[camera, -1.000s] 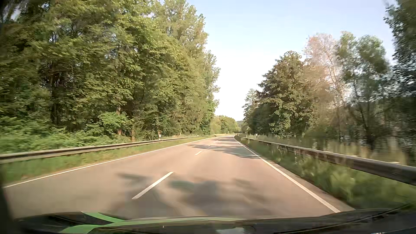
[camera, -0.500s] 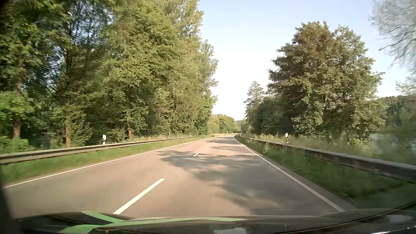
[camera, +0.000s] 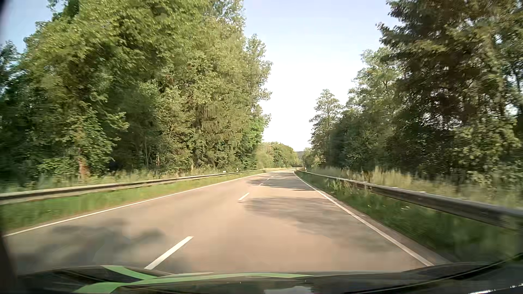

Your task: Follow the waypoints while adhering to traffic rules and regulations

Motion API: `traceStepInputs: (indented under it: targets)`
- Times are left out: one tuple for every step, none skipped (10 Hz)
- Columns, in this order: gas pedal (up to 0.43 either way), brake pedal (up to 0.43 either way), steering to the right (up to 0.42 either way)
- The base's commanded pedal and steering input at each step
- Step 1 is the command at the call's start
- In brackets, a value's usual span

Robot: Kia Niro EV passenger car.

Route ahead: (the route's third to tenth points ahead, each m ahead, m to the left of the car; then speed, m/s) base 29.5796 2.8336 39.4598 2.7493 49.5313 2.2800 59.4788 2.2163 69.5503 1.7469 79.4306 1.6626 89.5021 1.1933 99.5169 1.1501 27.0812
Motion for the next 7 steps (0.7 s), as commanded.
traceStepInputs:
  targets:
    - [0.268,0.000,0.000]
    - [0.268,0.000,0.000]
    - [0.268,0.000,0.000]
    - [0.280,0.000,0.000]
    - [0.280,0.000,-0.002]
    - [0.280,0.000,-0.001]
    - [0.248,0.000,-0.002]
